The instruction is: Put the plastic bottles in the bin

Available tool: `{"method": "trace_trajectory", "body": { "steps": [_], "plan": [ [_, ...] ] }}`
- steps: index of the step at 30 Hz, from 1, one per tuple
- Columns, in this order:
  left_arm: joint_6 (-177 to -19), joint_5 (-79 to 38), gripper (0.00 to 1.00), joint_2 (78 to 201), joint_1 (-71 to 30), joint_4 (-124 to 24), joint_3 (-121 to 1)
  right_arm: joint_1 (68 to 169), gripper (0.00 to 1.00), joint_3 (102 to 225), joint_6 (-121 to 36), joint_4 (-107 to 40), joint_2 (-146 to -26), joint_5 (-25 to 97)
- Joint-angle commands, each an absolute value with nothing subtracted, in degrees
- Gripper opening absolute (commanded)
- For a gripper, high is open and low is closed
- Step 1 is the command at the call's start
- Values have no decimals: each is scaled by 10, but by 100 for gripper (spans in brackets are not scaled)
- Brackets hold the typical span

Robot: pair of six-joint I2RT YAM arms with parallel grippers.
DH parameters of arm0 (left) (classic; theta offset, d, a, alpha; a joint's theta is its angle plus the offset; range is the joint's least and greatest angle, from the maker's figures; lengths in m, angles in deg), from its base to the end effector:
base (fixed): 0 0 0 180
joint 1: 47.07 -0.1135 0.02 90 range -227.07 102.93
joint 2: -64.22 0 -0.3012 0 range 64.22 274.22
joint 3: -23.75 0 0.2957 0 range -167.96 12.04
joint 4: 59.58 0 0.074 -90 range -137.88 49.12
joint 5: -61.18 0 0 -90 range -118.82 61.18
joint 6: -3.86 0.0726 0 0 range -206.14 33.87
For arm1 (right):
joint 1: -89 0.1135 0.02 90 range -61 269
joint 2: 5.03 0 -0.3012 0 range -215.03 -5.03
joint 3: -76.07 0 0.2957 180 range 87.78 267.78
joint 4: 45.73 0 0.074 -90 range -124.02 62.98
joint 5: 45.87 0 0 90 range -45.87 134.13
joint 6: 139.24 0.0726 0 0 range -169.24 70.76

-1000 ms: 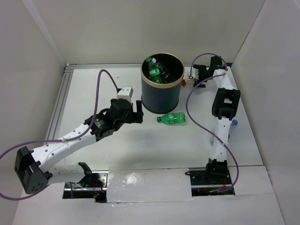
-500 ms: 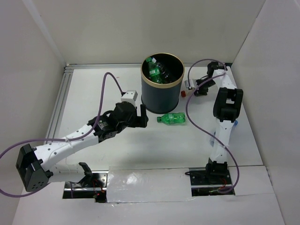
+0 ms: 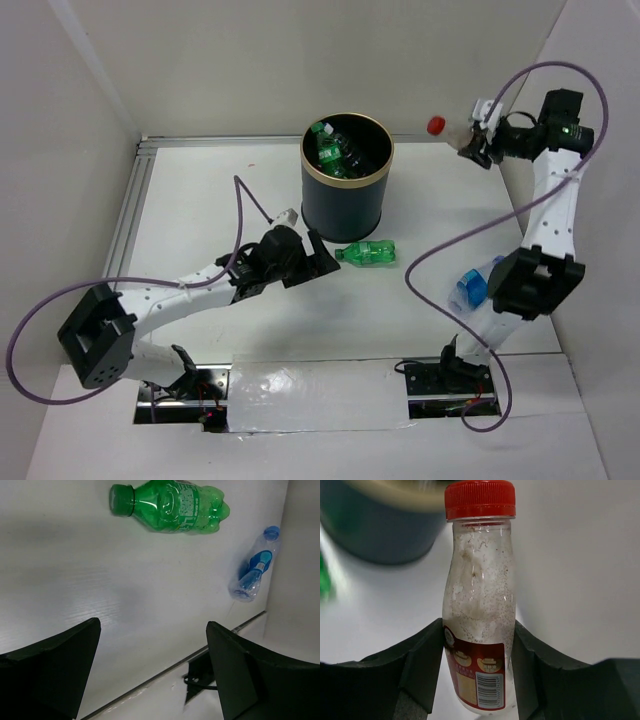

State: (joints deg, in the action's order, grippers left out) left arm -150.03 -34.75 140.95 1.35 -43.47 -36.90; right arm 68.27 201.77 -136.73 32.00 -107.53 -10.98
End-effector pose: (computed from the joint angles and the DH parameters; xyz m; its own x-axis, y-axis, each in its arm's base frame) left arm 0.2437 -0.2634 0.2469 -0.7716 -0.4761 -0.4219 -0.0156 0.6771 -0.7357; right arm 0.4176 -0.0944 0.4300 0.2091 -0.6901 -0.6928 -0.7716 0.3188 -0.5505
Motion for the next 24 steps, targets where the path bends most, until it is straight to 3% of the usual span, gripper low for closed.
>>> {"method": "trace_trajectory", "body": {
  "steps": [1, 4, 10, 12, 13, 14, 16, 20, 24],
  "plan": [
    [-1601, -280, 99, 1446, 4, -517, -376, 728, 25, 1985, -1130, 123, -1007, -268],
    [-1623, -268, 99, 1477, 4, -540, -381, 807, 28, 1954, -982, -74, -985, -268],
    [-1715, -268, 99, 1525, 4, -591, -387, 942, 35, 2048, -957, -57, -1094, -229],
    [-1760, -278, 99, 1544, 4, -626, -373, 955, 44, 2048, -925, -76, -1108, -217],
    [-1780, -299, 99, 1549, 9, -663, -367, 964, 50, 2048, -912, -88, -1123, -217],
    [-1817, -312, 99, 1555, 14, -689, -360, 964, 71, 2048, -896, -88, -1132, -217],
    [-1846, -348, 99, 1577, 30, -726, -353, 971, 100, 2091, -896, -34, -1160, -217],
    [-1888, -429, 99, 1624, 48, -740, -385, 950, 100, 2110, -875, 0, -1129, -217],
    [-1922, -466, 99, 1685, 60, -747, -428, 881, 100, 1986, -895, -7, -1020, -245]
  ]
}}
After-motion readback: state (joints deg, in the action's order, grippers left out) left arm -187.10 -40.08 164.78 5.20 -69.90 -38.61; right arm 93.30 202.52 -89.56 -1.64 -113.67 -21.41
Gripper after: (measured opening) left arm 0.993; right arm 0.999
